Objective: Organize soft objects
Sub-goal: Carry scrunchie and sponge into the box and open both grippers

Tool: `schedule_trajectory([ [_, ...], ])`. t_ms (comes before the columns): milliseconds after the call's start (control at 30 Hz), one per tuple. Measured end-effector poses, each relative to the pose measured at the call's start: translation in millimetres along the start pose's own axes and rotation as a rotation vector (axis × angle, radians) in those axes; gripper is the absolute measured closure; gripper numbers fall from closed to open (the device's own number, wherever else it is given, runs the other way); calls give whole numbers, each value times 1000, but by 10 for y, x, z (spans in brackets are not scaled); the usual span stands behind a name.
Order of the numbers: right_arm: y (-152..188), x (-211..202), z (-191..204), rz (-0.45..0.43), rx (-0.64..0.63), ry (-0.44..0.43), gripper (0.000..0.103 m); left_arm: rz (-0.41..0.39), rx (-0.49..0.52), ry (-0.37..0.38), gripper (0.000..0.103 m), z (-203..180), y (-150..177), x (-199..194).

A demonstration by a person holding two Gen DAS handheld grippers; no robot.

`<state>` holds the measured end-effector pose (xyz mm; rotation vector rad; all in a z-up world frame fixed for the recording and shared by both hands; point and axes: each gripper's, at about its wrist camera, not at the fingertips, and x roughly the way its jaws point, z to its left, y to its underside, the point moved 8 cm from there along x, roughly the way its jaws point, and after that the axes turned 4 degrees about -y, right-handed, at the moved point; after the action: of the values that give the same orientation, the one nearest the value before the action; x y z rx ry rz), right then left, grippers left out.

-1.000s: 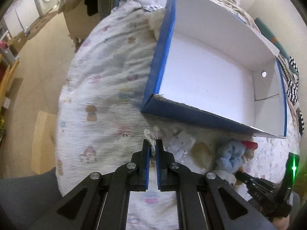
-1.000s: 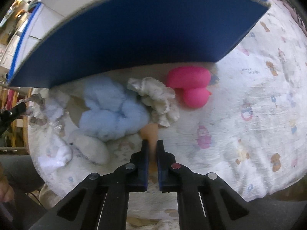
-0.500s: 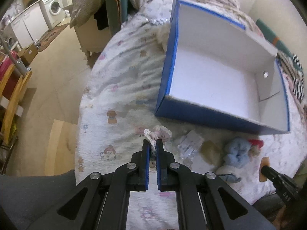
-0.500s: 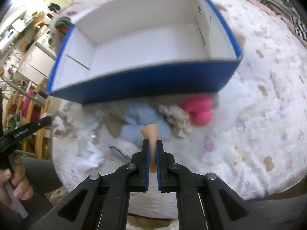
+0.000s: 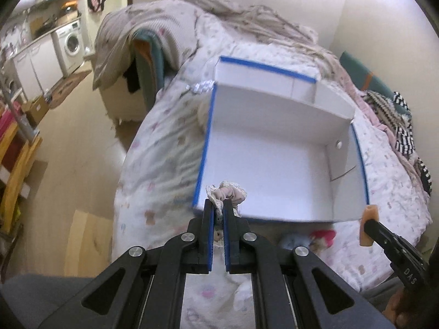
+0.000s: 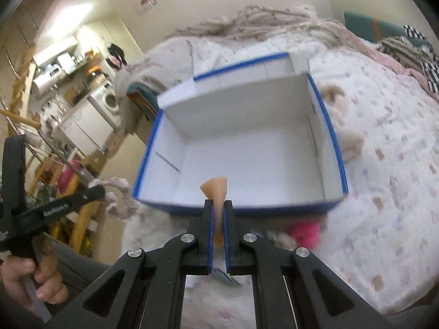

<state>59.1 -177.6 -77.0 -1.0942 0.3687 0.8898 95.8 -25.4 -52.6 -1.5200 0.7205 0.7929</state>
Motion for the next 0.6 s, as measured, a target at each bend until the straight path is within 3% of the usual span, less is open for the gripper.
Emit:
schedule_trajectory([
  [233,-425,57,32,-35,-25,-17,95,-50,66,6,97,-295,-444,-29],
  [600,-870,589,-157,19,-57,10,95,-4,130,-14,97,-607,-736,563],
])
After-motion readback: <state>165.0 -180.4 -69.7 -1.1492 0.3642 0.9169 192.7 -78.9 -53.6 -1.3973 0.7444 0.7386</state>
